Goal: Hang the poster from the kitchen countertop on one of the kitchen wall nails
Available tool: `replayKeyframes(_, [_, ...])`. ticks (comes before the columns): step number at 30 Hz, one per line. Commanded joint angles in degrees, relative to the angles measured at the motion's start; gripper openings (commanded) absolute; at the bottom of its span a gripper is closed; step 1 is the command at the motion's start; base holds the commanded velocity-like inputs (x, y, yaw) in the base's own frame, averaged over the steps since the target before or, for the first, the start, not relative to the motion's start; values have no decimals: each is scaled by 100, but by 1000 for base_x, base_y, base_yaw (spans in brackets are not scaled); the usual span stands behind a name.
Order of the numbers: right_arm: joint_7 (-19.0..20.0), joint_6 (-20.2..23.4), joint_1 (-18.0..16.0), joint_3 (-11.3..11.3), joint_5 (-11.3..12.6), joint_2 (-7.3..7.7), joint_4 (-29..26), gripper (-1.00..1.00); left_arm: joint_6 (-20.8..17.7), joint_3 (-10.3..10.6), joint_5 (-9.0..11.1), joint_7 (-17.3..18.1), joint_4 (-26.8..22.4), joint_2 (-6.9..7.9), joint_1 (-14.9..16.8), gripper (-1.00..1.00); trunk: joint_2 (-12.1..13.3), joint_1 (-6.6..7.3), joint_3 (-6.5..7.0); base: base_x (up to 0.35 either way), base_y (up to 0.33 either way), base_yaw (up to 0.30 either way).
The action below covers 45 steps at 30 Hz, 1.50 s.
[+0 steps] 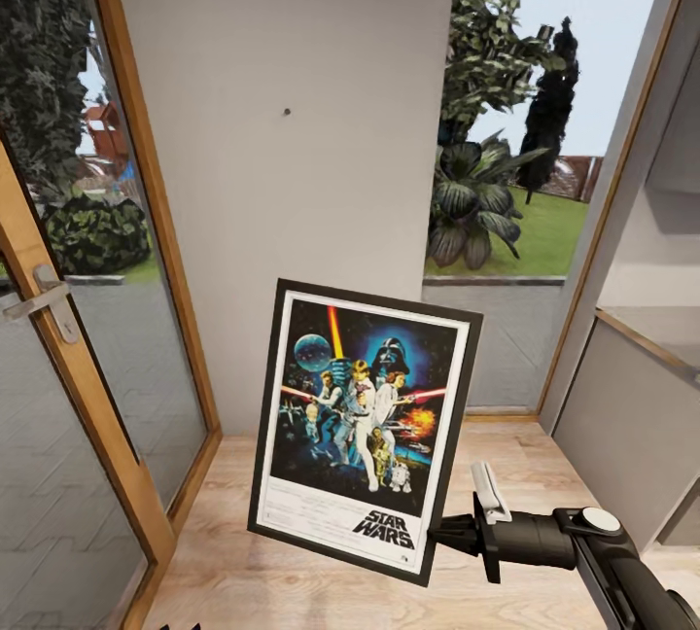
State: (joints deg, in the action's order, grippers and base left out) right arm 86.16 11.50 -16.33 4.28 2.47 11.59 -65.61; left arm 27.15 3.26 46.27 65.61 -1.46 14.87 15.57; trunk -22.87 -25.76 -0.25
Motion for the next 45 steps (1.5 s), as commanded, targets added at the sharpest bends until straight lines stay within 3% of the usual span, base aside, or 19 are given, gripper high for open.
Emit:
replayKeyframes(1, [35,85,-2,1,16,1,0,-100,26,34,34,12,5,0,1,100,-4,-2,-3,0,0,0])
replayKeyframes(9, [26,143,-17,10,17,4,-13,-100,19,34,37,6,5,-17,2,100,-4,-2,-3,0,0,0])
replayKeyframes(13, [22,693,-276,-5,13,1,-494,-100,18,34,36,-3,5,-22,3,100,-4,-2,-3,0,0,0])
replayKeyframes(16, [24,1147,-661,-14,11,1,-614,-100,18,34,39,-10,5,-26,3,100,-4,-2,-3,0,0,0])
replayKeyframes(21, [24,1417,-1131,-42,-10,-86,-650,-100,18,34,36,-12,5,-29,3,100,-4,-2,-3,0,0,0])
replayKeyframes(28, [17,1991,-1872,-368,-49,-217,-658,-100,18,34,38,-13,5,-33,1,100,-4,-2,-3,0,0,0])
replayKeyframes(30, [15,2086,-2151,-491,-57,-231,-646,-100,18,34,36,-13,5,-32,1,100,-4,-2,-3,0,0,0])
replayKeyframes(32, [14,2614,-2848,-712,-63,-242,-633,-100,18,34,32,-13,5,-36,-1,100,-4,-2,-3,0,0,0])
replayKeyframes(34, [15,2856,-3135,-749,-63,-244,-638,-100,18,34,31,-13,5,-36,-1,100,-4,-2,-3,0,0,0])
replayKeyframes(35, [15,3050,-3493,-823,-64,-246,-629,-100,18,34,31,-13,5,-37,-1,100,-4,-2,-3,0,0,0])
replayKeyframes(39, [11,3173,-3978,-1246,-82,-259,-602,-100,18,34,31,-13,5,-37,1,100,-4,-2,-3,0,0,0])
replayKeyframes(40, [8,3380,-4295,-1390,-89,-325,-509,-100,20,34,31,-13,5,-37,3,100,-4,-2,-3,0,0,0])
replayKeyframes(45, [-178,3891,-4912,-1478,-96,-513,-291,-100,18,35,31,-13,5,-37,1,100,-4,-2,-3,0,0,0])
